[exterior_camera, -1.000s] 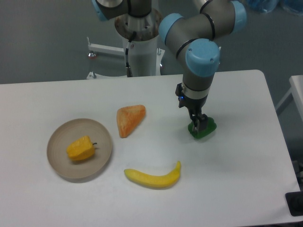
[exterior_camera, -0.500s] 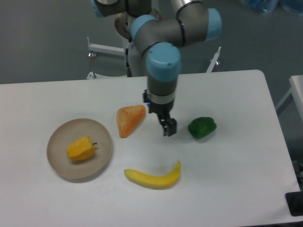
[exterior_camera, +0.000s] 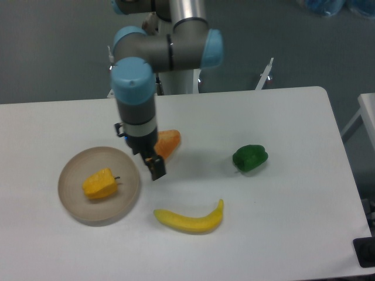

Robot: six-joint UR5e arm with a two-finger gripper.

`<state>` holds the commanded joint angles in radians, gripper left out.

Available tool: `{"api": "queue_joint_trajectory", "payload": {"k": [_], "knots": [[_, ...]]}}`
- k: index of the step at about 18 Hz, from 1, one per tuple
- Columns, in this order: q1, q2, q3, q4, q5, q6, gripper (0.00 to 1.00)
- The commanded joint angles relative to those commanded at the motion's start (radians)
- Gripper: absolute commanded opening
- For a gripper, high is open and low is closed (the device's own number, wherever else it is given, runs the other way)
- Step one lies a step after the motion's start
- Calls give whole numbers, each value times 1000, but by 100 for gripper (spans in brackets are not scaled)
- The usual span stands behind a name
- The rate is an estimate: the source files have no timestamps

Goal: Pick up the yellow pepper from the plate
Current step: 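Move the gripper over the yellow pepper on the plate, then lower the gripper and close it on the yellow pepper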

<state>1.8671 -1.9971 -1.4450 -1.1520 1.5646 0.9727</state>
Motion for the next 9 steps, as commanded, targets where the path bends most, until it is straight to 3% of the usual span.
{"api": "queue_joint_trajectory", "payload": {"k": [5, 9], "knots": [[-54, -55, 6, 5, 0, -8, 100], [-94, -94, 3, 43, 3, -11, 100]]}}
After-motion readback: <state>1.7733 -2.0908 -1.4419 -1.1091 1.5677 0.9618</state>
